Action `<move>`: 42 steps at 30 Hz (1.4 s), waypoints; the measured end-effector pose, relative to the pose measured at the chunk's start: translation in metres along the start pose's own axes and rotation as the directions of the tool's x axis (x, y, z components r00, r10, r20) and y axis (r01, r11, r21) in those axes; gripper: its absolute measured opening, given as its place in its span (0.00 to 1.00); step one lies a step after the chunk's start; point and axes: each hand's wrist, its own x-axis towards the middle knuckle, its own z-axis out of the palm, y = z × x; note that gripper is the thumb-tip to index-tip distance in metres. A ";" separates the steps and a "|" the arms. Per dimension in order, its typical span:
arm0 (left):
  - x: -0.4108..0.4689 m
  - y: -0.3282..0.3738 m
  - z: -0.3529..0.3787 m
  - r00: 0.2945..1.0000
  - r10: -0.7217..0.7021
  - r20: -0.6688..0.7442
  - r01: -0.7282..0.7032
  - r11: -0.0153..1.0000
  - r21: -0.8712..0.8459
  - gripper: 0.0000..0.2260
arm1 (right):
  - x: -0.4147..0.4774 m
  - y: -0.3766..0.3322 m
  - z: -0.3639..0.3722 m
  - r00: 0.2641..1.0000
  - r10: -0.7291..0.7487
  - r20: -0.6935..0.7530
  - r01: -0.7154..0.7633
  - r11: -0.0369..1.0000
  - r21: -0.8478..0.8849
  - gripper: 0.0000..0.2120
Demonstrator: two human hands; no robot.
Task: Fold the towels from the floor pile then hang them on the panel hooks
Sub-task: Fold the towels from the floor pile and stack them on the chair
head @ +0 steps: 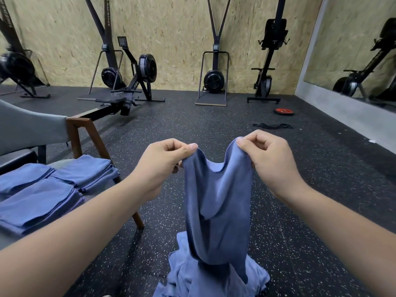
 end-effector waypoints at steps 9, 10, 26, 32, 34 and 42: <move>-0.008 0.007 0.018 0.988 0.054 0.146 -0.056 0.998 0.014 0.06 | -0.020 -0.014 0.027 0.996 -0.069 0.058 0.068 0.997 0.020 0.09; -0.010 0.008 0.019 0.986 0.071 0.151 -0.077 0.997 0.032 0.07 | -0.021 -0.014 0.029 0.996 -0.066 0.061 0.065 0.998 0.025 0.09; -0.026 0.023 0.017 0.947 0.318 0.031 -0.313 0.903 0.294 0.04 | -0.028 -0.018 0.035 0.964 -0.155 0.214 0.174 0.982 -0.072 0.12; -0.028 0.022 0.021 0.930 0.364 0.041 -0.355 0.870 0.342 0.07 | -0.029 -0.019 0.034 0.968 -0.116 0.224 0.117 0.993 0.010 0.10; -0.026 0.020 0.020 0.932 0.362 0.031 -0.349 0.868 0.354 0.08 | -0.029 -0.022 0.033 0.967 -0.107 0.232 0.104 0.994 0.025 0.08; -0.022 0.026 0.012 0.923 0.341 0.176 -0.381 0.866 0.325 0.04 | -0.016 -0.015 0.020 0.901 -0.061 0.429 0.183 0.951 -0.249 0.14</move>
